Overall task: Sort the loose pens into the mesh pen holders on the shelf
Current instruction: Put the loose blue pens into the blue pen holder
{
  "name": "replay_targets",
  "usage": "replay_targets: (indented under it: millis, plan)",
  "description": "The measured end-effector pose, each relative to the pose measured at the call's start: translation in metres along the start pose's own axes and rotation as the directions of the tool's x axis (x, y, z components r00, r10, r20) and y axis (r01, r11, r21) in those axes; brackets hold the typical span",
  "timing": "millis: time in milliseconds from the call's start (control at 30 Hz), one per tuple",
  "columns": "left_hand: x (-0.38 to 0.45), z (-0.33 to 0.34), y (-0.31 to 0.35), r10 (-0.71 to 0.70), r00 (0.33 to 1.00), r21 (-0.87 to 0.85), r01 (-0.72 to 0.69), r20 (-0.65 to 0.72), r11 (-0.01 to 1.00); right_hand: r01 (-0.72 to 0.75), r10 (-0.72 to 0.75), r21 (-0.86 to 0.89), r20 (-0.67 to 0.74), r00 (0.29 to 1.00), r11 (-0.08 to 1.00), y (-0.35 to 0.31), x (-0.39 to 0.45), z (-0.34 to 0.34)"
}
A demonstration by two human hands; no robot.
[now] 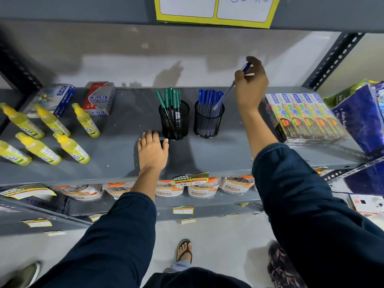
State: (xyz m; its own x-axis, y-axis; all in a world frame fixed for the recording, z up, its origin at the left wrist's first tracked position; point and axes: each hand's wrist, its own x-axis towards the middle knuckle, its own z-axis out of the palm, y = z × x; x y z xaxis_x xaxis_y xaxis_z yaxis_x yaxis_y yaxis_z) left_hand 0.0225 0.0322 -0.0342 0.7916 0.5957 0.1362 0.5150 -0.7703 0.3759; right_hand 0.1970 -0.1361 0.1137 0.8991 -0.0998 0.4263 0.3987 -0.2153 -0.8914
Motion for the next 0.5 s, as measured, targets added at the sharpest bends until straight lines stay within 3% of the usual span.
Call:
replay_targets:
  millis: [100, 233, 500]
  plan:
    - [0.000, -0.001, 0.000, 0.000, 1.000, -0.005, 0.000, -0.002, 1.000, 0.114, -0.105, -0.048, 0.164, 0.981, 0.992, -0.003, -0.008, 0.010]
    - [-0.001, -0.001, 0.000, 0.004, 1.000, -0.007, -0.004, -0.004, 1.000, 0.243, -0.121, -0.296, 0.376, 0.919, 0.924, 0.015, -0.025, 0.020]
    - [-0.001, -0.001, 0.000, 0.021, 1.000, -0.014, -0.021, -0.010, 1.000, 0.284, -0.039, -0.387, 0.532, 0.846, 0.877, 0.041, -0.043, 0.023]
